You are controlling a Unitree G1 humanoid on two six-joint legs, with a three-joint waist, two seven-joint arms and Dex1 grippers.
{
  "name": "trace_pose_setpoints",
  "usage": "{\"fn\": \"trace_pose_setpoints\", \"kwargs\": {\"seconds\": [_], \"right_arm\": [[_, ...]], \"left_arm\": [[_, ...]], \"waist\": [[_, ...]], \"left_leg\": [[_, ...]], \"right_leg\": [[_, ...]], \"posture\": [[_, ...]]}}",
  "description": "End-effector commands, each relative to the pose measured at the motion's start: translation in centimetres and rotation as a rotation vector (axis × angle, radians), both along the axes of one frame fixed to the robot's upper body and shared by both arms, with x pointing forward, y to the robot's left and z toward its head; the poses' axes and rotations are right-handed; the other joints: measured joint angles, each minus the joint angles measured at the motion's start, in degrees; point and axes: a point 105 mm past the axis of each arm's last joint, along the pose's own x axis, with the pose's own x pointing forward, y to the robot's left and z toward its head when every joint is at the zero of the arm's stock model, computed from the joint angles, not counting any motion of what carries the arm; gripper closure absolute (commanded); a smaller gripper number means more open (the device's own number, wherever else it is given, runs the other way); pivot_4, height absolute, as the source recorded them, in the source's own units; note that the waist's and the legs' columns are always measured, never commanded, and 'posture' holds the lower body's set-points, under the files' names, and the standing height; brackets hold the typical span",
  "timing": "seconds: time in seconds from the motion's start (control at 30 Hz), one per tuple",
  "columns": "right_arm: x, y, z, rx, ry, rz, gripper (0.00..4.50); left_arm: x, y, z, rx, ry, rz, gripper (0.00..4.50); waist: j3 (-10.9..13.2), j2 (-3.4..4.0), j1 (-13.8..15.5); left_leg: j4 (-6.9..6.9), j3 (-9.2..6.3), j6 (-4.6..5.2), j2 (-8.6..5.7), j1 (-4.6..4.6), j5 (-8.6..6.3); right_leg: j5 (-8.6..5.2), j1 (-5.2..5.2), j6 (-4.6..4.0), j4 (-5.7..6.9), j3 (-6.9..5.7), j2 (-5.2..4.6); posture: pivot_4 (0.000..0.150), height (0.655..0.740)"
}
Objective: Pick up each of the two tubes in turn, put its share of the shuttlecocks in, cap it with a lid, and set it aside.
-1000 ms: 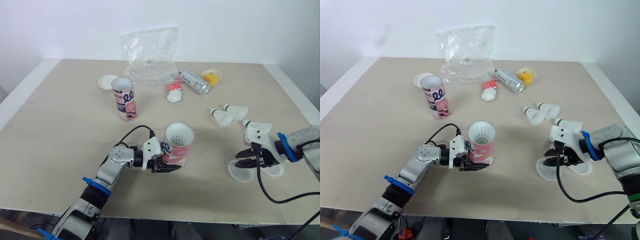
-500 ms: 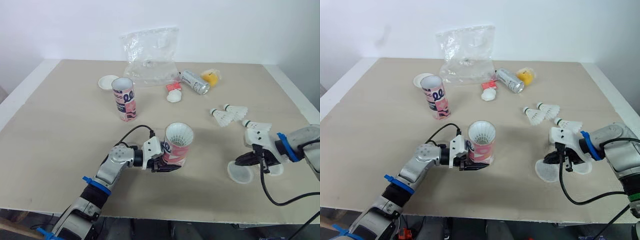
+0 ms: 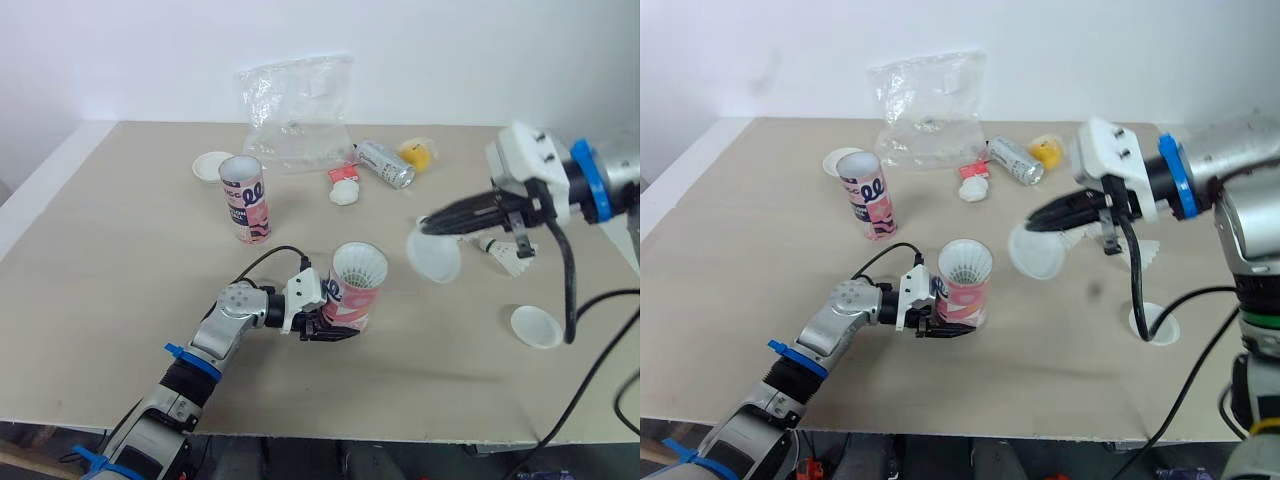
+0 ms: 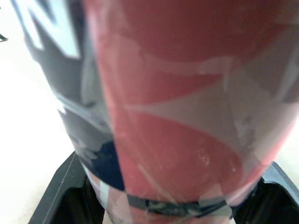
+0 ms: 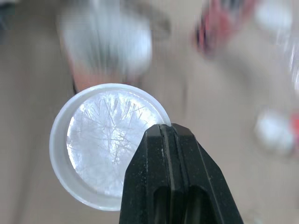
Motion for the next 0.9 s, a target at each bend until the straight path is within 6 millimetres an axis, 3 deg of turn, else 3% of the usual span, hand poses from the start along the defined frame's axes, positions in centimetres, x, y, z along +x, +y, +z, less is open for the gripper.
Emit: {"fn": "trace_pose_setpoints", "kwargs": {"seconds": [0.03, 0.4, 0.9], "right_arm": [[-0.7, 2.2, 0.7, -0.004, -0.001, 0.1, 4.46], [-0.2, 4.9, -1.2, -0.077, 0.013, 0.241, 4.46], [1.5, 5.6, -3.4, -0.189, -0.048, 0.284, 4.46]], "left_arm": [[-0.6, 0.2, -2.4, 0.078, 0.072, -0.01, 1.6], [-0.3, 0.6, -2.5, 0.09, 0.061, 0.011, 1.6], [-0.2, 0.8, -2.7, 0.096, 0.07, 0.04, 1.6]], "waist": [[0.0, 0.0, 0.0], [0.0, 0.0, 0.1], [0.0, 0.0, 0.0]], "left_leg": [[-0.04, 0.02, -0.02, 0.0, -0.02, -0.02], [-0.18, -0.03, -0.07, -0.02, -0.1, -0.05], [-0.17, -0.03, -0.07, -0.01, -0.03, -0.05]], "right_leg": [[-0.03, 0.03, 0.01, 0.0, 0.02, -0.01], [0.0, -0.01, 0.22, 0.0, -0.01, 0.0], [0.03, 0.02, 0.2, 0.01, -0.02, 0.02]], "posture": [[0.15, 0.74], [0.15, 0.74], [0.15, 0.74]]}}
